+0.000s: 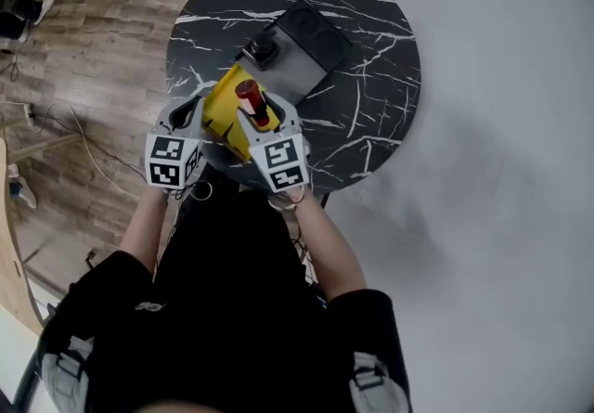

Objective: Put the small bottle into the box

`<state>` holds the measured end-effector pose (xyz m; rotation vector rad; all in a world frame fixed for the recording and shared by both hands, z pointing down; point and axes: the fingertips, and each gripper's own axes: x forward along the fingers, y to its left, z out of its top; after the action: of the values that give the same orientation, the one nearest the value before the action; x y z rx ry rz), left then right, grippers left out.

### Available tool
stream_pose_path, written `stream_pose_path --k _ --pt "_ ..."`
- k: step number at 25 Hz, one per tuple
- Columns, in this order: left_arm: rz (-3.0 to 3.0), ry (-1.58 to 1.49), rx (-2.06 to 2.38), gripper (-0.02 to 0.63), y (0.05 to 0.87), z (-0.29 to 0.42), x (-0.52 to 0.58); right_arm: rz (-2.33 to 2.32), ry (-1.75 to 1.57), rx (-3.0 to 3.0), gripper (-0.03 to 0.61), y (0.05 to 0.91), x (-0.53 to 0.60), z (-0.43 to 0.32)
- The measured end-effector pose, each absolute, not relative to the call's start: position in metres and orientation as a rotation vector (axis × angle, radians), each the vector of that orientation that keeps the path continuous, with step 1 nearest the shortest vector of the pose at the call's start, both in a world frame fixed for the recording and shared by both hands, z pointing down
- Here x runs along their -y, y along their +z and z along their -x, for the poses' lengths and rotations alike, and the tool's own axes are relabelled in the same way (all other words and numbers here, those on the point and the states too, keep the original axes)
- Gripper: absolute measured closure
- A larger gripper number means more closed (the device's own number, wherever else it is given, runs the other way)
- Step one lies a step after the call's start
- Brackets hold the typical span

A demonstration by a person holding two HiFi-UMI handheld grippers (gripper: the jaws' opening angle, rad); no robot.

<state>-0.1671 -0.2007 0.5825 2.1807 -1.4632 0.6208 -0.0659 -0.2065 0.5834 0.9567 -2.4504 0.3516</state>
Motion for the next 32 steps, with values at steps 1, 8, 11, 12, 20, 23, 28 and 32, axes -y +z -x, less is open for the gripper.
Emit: stream_pose_path --k 1,8,11,12,20,23,28,32 --pt "-2.172 0.623 1.463 0.614 0.586 0.17 0.202 -0.945 0.371 2.44 0.365 0.589 0.207 0.069" --pt "-2.121 0.635 1.428 0.614 0.615 0.183 0.208 -0.869 0.477 2.365 0.367 0.631 0.208 0.083" --pt "-2.107 0.65 1.411 0.614 0.626 0.188 0.21 -0.838 0.504 2.326 0.367 0.646 0.208 0.086" --pt "-2.1 0.652 1.409 0.614 0.63 0.19 0.21 -0.826 0.51 2.312 0.367 0.651 0.209 0.087" --pt "-2.032 0.645 1.372 0.614 0.655 0.197 0.211 -0.736 0.548 2.208 0.367 0.684 0.207 0.096" --pt "-2.016 0.635 1.365 0.614 0.66 0.197 0.212 -0.699 0.541 2.167 0.367 0.695 0.205 0.097" --pt "-2.013 0.651 1.352 0.614 0.665 0.201 0.212 -0.658 0.554 2.11 0.367 0.71 0.204 0.098" --pt "-2.001 0.665 1.346 0.614 0.67 0.204 0.208 -0.632 0.55 2.058 0.367 0.722 0.202 0.098"
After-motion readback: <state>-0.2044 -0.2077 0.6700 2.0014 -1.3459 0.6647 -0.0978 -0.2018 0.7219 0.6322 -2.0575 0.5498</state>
